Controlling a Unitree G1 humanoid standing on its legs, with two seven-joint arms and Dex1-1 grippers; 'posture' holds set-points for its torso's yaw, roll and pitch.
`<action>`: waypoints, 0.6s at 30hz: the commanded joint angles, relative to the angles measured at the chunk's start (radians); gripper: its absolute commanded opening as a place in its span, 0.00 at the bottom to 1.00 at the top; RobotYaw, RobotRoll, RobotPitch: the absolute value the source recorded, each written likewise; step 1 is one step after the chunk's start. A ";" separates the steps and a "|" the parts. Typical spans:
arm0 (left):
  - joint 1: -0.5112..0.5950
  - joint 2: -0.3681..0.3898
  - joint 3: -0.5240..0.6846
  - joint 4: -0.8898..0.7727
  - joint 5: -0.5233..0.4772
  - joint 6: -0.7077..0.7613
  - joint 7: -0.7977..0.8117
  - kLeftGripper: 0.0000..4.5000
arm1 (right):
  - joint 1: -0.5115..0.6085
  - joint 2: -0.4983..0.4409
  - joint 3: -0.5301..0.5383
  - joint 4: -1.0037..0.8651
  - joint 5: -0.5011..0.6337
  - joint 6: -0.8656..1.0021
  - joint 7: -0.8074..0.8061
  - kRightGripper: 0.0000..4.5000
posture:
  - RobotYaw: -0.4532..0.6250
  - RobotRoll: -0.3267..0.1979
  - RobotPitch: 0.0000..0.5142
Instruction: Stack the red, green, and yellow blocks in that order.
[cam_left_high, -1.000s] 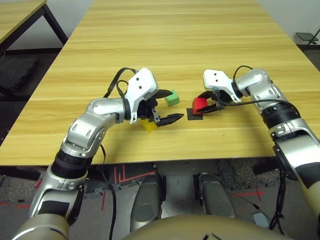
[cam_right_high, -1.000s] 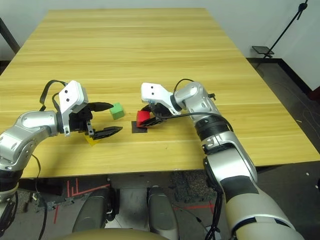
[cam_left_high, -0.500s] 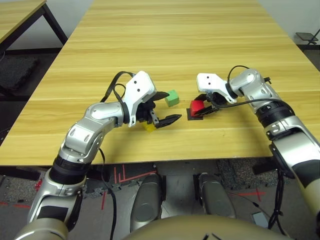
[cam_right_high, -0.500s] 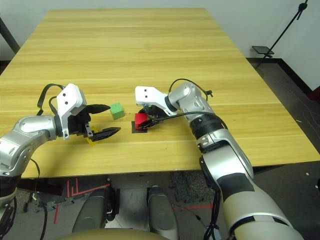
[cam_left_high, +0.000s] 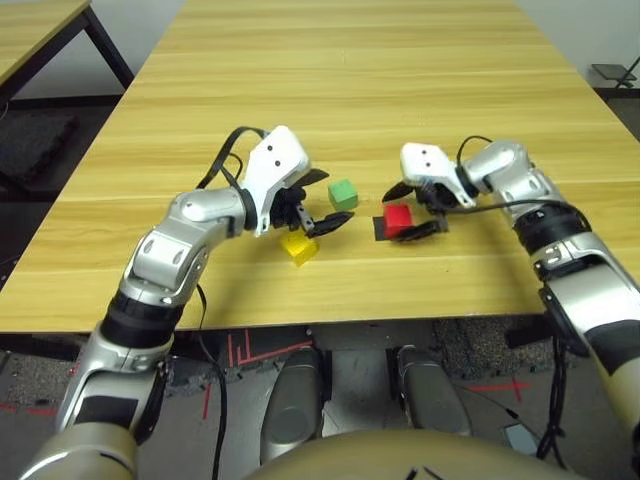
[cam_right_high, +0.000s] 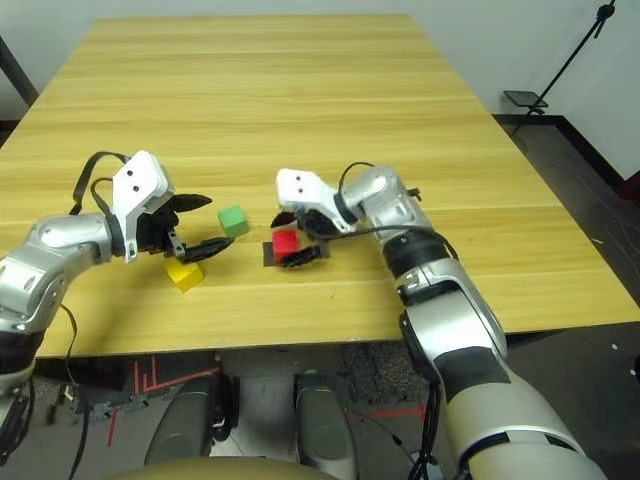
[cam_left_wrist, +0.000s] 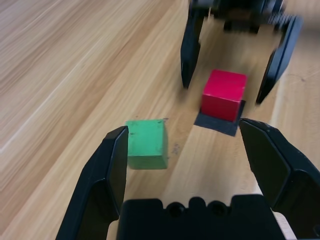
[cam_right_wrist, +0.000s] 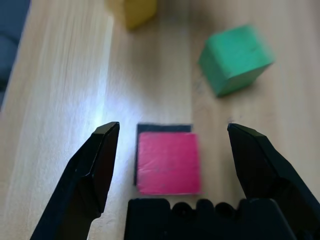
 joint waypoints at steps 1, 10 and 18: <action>-0.033 -0.016 -0.031 0.083 0.036 -0.036 -0.015 1.00 | -0.016 -0.054 -0.054 -0.071 0.059 0.068 0.025 0.98 | 0.73 0.33 0.13; -0.166 -0.108 -0.117 0.410 0.131 -0.176 -0.103 1.00 | 0.134 -0.165 -0.136 -0.399 0.152 0.311 -0.058 0.98 | 0.60 0.38 0.10; -0.276 -0.189 -0.147 0.670 0.242 -0.288 -0.100 1.00 | 0.263 -0.206 -0.165 -0.566 0.216 0.430 -0.154 0.98 | 0.54 0.42 0.11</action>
